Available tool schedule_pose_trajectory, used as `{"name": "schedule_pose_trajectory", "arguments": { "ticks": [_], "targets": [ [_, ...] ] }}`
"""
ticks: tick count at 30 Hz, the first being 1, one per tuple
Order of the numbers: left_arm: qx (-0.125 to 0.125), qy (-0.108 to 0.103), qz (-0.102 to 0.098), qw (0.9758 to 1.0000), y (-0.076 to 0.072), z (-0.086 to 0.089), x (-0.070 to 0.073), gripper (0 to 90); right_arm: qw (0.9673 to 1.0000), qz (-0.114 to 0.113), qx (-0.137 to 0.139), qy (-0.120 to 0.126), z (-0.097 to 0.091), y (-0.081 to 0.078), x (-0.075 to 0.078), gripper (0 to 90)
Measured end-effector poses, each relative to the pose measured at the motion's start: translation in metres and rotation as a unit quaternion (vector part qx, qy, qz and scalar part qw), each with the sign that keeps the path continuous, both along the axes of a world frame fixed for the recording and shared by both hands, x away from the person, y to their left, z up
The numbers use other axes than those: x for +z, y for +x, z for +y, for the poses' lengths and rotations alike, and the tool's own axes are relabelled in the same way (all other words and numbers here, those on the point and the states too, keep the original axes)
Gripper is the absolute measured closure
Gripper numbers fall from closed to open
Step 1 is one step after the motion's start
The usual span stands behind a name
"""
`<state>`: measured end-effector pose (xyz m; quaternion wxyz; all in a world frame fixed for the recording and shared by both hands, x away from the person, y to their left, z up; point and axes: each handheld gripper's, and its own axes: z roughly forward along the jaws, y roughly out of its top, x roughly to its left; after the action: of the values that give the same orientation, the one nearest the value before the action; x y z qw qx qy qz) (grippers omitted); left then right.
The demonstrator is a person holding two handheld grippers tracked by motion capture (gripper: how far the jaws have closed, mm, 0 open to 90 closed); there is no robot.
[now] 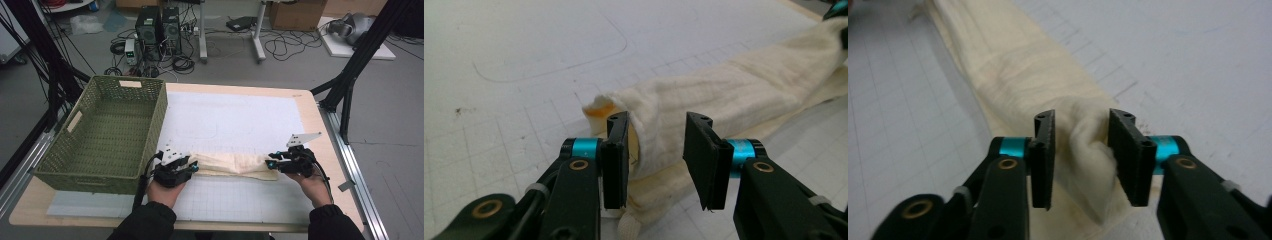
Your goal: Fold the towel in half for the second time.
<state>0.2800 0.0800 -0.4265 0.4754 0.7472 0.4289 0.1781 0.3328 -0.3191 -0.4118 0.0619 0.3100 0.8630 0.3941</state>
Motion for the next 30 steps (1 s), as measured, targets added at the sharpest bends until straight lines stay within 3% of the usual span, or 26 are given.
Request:
{"name": "schedule_pose_trajectory", "arguments": {
  "ticks": [3, 8, 11, 13, 18, 21, 23, 26, 27, 30],
  "targets": [
    [0.005, -0.003, -0.006, 1.0, 0.001, 0.002, 0.005, 61.0, 0.9997, 0.002, 0.006, -0.025, -0.003, -0.004, -0.004, 76.0],
    [0.012, -0.004, -0.006, 0.9999, 0.001, 0.004, 0.009, 59.7, 0.9996, 0.009, -0.007, -0.027, -0.017, -0.013, -0.008, 70.7],
    [0.011, 0.001, -0.008, 0.9999, 0.0, 0.005, 0.01, 60.1, 0.9998, -0.002, -0.02, -0.002, -0.025, -0.015, 0.0, 58.4],
    [0.013, 0.0, -0.008, 0.9999, 0.002, 0.005, 0.012, 60.1, 0.9994, -0.014, -0.025, 0.02, -0.028, -0.016, 0.008, 56.0],
    [0.008, 0.003, -0.019, 0.9998, 0.008, -0.002, 0.023, 61.1, 0.9983, -0.043, -0.031, 0.023, -0.019, -0.011, 0.022, 55.9],
    [0.003, 0.006, -0.024, 0.9997, 0.019, -0.01, 0.028, 61.3, 0.9985, -0.046, -0.023, 0.021, -0.008, -0.002, 0.023, 58.9],
    [0.001, 0.013, -0.02, 0.9997, 0.028, -0.017, 0.029, 61.3, 0.9994, -0.03, -0.012, 0.016, 0.0, 0.005, 0.018, 66.1],
    [-0.002, 0.005, -0.012, 0.9999, 0.037, -0.025, 0.028, 61.3, 0.9989, 0.016, 0.014, -0.041, 0.01, 0.016, -0.001, 76.5],
    [-0.005, 0.012, -0.011, 0.9998, 0.039, -0.027, 0.028, 61.3, 0.9984, 0.023, 0.016, -0.049, 0.011, 0.016, -0.005, 77.5],
    [-0.006, 0.03, 0.0, 0.9995, 0.047, -0.029, 0.022, 61.2, 0.9987, 0.028, 0.014, -0.04, 0.008, 0.015, -0.01, 79.0]
  ]
}}
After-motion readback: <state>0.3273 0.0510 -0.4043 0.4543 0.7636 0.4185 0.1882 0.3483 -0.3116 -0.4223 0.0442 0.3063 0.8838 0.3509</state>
